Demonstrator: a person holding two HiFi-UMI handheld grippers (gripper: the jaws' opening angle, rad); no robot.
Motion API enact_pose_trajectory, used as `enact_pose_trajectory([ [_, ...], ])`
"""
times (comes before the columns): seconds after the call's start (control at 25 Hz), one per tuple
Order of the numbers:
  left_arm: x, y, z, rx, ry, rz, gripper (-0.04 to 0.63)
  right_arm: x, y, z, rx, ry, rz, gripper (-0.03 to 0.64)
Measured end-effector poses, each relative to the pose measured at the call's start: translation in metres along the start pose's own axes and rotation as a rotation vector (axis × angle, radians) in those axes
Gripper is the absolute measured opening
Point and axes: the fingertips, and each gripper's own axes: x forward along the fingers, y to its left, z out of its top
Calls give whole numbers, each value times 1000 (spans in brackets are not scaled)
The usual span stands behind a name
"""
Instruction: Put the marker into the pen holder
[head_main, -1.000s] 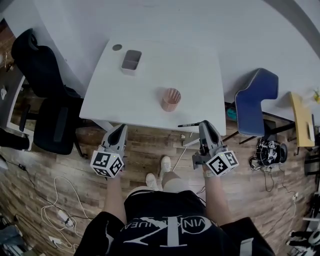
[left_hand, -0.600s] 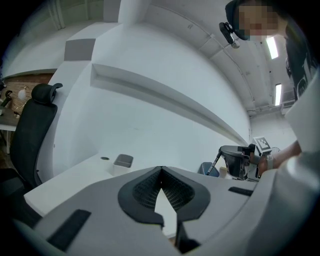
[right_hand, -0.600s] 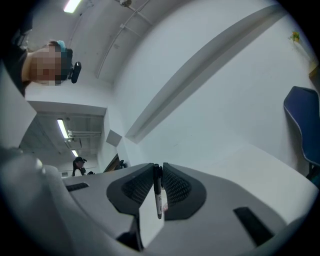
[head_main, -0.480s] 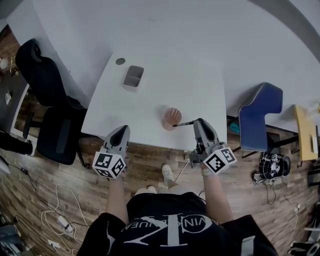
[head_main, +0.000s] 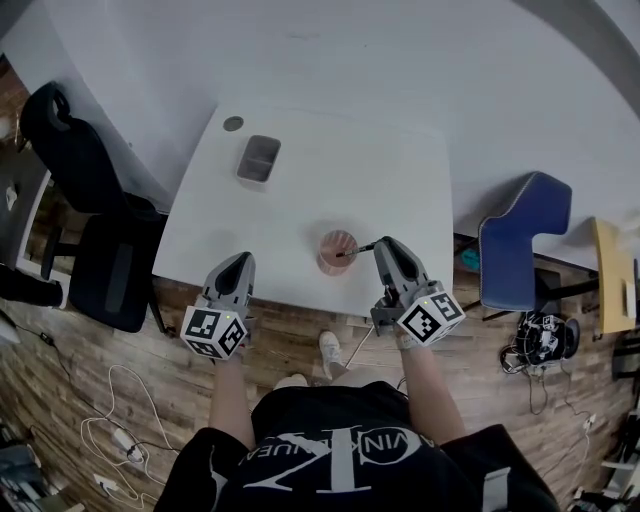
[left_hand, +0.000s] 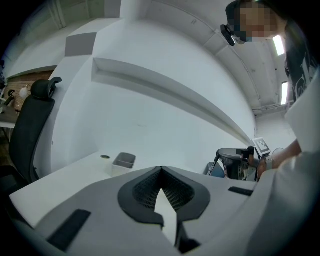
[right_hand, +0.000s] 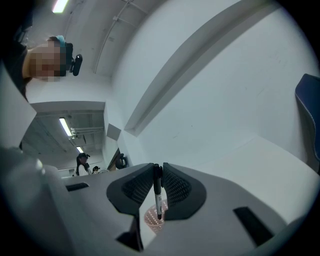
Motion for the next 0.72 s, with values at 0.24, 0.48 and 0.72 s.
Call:
enact_pose_trajectory([
  [0.24, 14, 2, -14, -13, 35, 2, 14, 18, -11, -19, -13, 62, 16, 69],
  [0.48, 21, 7, -26, -26, 62, 14, 14, 31, -14, -42, -39, 132, 42, 69],
  [0.72, 25, 5, -36, -40, 79, 16, 14, 36, -15, -56, -54, 169, 62, 69],
])
